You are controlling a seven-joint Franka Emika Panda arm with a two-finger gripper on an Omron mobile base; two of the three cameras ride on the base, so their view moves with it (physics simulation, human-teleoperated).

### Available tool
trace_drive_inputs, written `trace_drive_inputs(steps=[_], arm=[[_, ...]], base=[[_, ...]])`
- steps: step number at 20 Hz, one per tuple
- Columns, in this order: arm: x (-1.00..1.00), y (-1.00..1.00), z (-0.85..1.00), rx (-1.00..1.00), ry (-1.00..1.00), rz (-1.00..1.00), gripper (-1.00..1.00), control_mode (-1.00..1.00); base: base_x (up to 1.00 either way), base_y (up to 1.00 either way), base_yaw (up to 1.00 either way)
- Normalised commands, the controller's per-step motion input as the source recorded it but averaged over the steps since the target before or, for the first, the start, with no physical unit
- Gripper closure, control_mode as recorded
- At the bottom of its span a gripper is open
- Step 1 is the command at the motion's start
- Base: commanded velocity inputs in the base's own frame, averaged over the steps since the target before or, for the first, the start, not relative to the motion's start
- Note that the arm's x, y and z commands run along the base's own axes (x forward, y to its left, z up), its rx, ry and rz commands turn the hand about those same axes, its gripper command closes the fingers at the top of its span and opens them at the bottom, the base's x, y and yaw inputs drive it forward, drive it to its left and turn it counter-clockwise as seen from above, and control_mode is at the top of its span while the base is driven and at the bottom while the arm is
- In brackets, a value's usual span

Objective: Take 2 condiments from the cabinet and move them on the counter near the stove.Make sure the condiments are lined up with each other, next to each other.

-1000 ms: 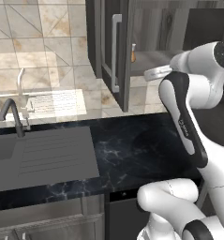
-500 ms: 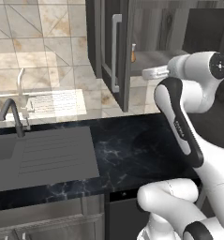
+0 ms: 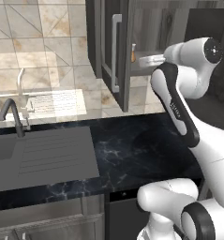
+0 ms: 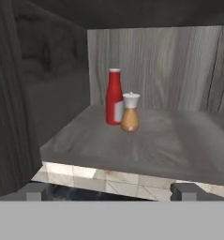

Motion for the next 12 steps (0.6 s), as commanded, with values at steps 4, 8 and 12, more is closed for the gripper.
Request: trace_drive_inputs(steps=[4,8,12], arm=[[0.34,0.00,0.02,0.00,0.07,0.00,-1.00,-1.00],[0.46,0.00,0.00,0.00,0.05,0.00,-1.00,-1.00],[0.45,0.00,-0.12,0.00,0.00,0.00,-1.00,-1.00]], base=[[0.00,0.00,0.00],[0.00,0.00,0.00],[0.00,0.00,0.00]])
